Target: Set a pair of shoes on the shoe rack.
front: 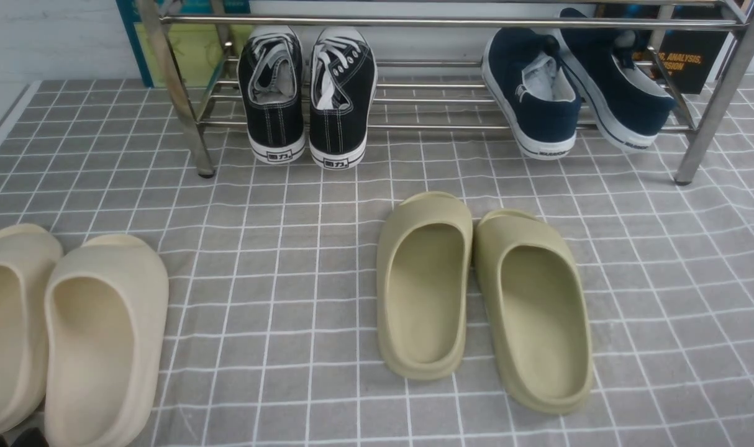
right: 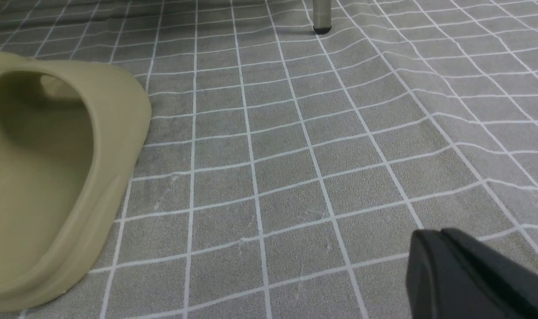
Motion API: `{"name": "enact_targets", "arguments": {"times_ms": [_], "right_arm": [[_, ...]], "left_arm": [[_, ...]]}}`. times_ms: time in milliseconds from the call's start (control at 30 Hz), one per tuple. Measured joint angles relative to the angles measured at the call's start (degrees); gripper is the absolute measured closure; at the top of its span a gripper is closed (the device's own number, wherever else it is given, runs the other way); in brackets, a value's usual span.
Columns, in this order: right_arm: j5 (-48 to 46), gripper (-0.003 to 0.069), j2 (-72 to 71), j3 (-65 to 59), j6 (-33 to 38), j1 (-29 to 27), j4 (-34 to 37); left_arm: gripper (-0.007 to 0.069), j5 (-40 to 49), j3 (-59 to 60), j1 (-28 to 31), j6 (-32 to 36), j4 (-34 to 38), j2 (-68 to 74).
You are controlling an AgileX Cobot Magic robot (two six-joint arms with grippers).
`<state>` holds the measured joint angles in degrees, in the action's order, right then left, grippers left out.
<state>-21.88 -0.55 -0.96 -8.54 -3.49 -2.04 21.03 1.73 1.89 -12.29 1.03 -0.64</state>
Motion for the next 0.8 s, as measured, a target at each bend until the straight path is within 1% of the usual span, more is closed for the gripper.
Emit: {"name": "enact_targets", "arguments": {"times_ms": [800], "right_arm": [[0.0, 0.0622, 0.0, 0.0, 0.0, 0.0, 0.0]], "left_arm": [[0.0387, 0.0, 0.0, 0.0, 0.0, 0.0, 0.0]]}}
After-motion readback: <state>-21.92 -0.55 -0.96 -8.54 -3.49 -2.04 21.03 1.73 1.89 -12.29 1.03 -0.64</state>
